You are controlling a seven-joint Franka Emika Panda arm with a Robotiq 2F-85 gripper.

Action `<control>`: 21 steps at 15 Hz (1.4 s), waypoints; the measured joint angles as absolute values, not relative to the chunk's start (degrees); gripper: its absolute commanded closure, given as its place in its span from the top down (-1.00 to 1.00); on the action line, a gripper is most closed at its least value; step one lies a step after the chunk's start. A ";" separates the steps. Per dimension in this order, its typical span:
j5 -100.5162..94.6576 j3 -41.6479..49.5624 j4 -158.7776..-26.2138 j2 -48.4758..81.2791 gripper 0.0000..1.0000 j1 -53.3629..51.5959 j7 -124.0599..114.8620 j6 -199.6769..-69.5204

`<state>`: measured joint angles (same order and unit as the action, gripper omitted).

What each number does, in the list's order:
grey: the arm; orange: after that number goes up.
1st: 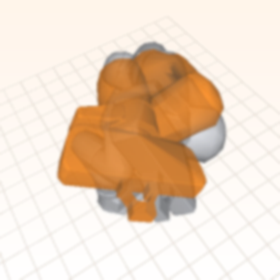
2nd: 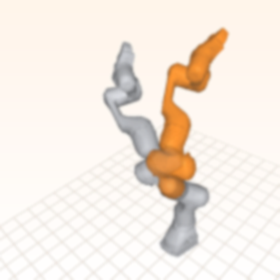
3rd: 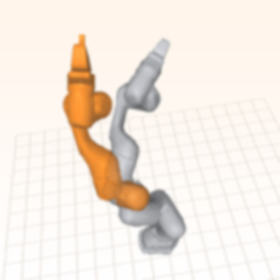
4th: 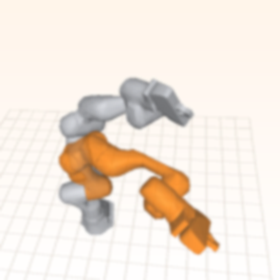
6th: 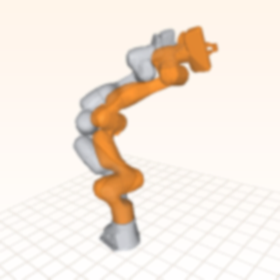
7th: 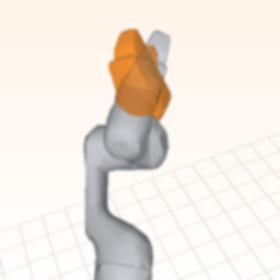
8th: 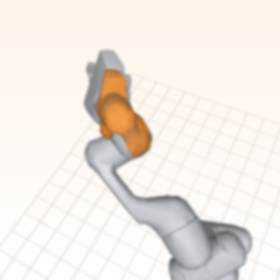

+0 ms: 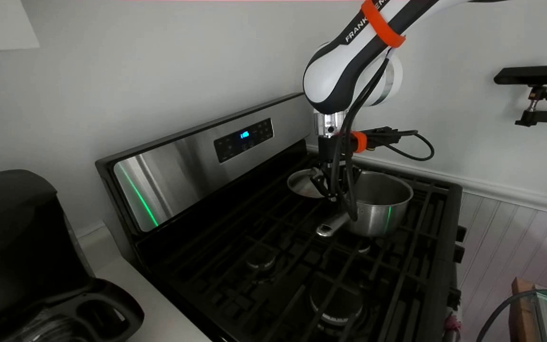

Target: Remove the lid from the put put it on the stove right rear plate, slide the pot to the left onto the middle of the stove plate

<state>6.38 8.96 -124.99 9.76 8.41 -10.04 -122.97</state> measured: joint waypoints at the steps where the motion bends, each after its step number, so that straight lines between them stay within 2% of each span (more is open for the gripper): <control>1: 6.34 8.96 -125.05 9.73 -0.90 8.32 -10.14 -122.98; 3: 6.34 8.96 -125.08 9.70 -0.98 8.31 -10.14 -122.98; 21: 2.85 7.40 -126.01 9.74 -0.98 5.20 -14.11 -122.99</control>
